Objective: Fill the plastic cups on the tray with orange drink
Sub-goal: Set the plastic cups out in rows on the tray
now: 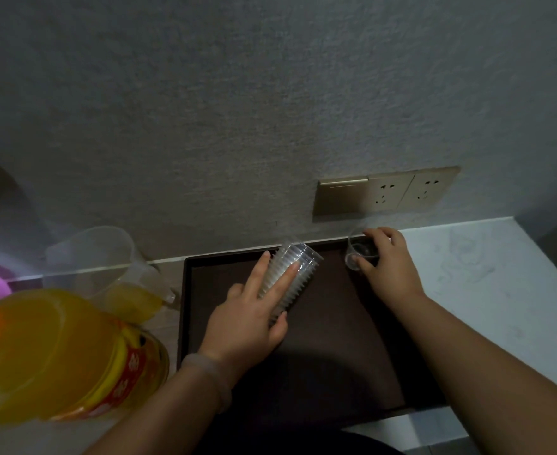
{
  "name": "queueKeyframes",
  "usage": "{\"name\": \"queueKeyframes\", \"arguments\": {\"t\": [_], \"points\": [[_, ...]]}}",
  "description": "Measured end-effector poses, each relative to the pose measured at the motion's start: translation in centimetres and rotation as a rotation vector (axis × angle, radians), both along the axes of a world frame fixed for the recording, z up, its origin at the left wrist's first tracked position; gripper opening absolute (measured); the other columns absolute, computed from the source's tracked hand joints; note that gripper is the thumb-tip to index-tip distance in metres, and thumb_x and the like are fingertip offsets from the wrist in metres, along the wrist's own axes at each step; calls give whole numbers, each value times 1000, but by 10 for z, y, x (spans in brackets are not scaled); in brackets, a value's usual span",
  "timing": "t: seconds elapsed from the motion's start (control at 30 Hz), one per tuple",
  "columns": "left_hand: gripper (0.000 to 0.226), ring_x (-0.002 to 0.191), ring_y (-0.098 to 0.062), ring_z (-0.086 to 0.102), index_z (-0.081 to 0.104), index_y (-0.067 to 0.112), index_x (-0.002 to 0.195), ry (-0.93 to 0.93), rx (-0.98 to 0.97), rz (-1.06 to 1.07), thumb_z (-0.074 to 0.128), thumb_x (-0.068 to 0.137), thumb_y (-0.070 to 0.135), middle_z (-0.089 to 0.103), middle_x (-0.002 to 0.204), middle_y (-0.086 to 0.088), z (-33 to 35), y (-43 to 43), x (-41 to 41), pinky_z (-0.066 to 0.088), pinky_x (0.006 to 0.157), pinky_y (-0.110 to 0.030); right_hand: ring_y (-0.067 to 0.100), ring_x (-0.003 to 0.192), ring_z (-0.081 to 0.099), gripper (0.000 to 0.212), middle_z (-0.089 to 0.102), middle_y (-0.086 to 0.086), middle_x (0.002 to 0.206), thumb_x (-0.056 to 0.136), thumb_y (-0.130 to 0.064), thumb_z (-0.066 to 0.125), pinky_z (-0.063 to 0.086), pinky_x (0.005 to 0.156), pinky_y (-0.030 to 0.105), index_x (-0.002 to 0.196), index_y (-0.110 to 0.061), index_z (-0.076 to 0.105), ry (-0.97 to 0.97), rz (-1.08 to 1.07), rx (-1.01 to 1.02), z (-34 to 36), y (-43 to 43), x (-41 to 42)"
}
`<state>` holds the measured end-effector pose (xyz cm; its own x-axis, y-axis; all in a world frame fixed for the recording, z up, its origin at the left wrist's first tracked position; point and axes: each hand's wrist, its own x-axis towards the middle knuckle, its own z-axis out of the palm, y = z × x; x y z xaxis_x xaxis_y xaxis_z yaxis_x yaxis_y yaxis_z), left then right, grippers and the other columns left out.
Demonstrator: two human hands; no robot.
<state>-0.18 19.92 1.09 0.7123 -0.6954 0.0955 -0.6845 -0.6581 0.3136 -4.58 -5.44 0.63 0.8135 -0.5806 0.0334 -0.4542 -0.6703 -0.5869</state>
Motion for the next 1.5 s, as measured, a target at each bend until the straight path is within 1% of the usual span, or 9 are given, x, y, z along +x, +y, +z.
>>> {"name": "queueKeyframes", "arguments": {"t": [0.2,0.3,0.43,0.63,0.8,1.0,1.2,1.4,1.5], "points": [[82,111,-28,47,-19,61,134,4,14,-2,46,86,49,-8,159,7,0,3,4,50,68,-36,26,142,24,70,23,6,156,81,-33,75,33,108,40,143,-26,42,-66,11,-45,14,8,-12],[85,114,-27,46,-24,62,132,8,-1,1,47,87,49,-9,159,7,2,2,4,50,69,-36,14,128,42,50,47,1,140,88,-35,66,34,102,26,135,-23,52,-301,98,-29,41,29,-12],[84,106,-31,54,-14,56,141,-27,-65,-8,44,80,51,5,159,4,5,-4,3,52,59,-38,1,117,49,18,54,-10,126,88,-34,66,35,95,13,104,-26,71,-181,300,320,65,61,1],[82,98,-29,61,4,49,147,-97,-96,-9,46,77,51,16,156,1,11,-1,2,52,49,-34,4,108,60,13,62,-15,120,87,-23,68,47,102,39,76,-22,75,-346,113,677,69,63,12],[81,99,-28,61,9,48,147,-98,-134,12,50,77,49,18,156,1,10,8,3,53,48,-33,-1,99,61,12,63,-11,120,89,-20,66,49,93,26,79,-22,73,-468,122,442,94,57,8],[78,101,-31,61,12,47,147,-78,-142,63,48,78,49,18,157,1,7,17,7,54,49,-34,3,114,57,16,63,-5,121,89,-18,67,45,92,15,80,-32,70,-641,75,326,102,41,1],[78,99,-31,61,9,48,147,-79,-119,34,46,79,50,16,156,1,5,17,6,55,49,-35,9,106,64,10,70,-4,111,90,-14,65,50,97,44,85,-13,74,-616,93,407,87,49,-2],[79,98,-29,61,12,46,147,-88,-128,12,49,78,49,17,156,0,9,13,4,54,47,-34,-3,88,64,11,70,-21,88,93,-24,62,49,80,16,89,-27,72,-542,113,409,96,57,0],[77,96,-28,61,15,45,147,-95,-116,4,49,78,48,20,155,-2,9,15,4,53,46,-32,-2,95,64,12,70,-18,96,92,-20,62,48,85,14,84,-26,69,-614,95,381,97,52,0]]}}
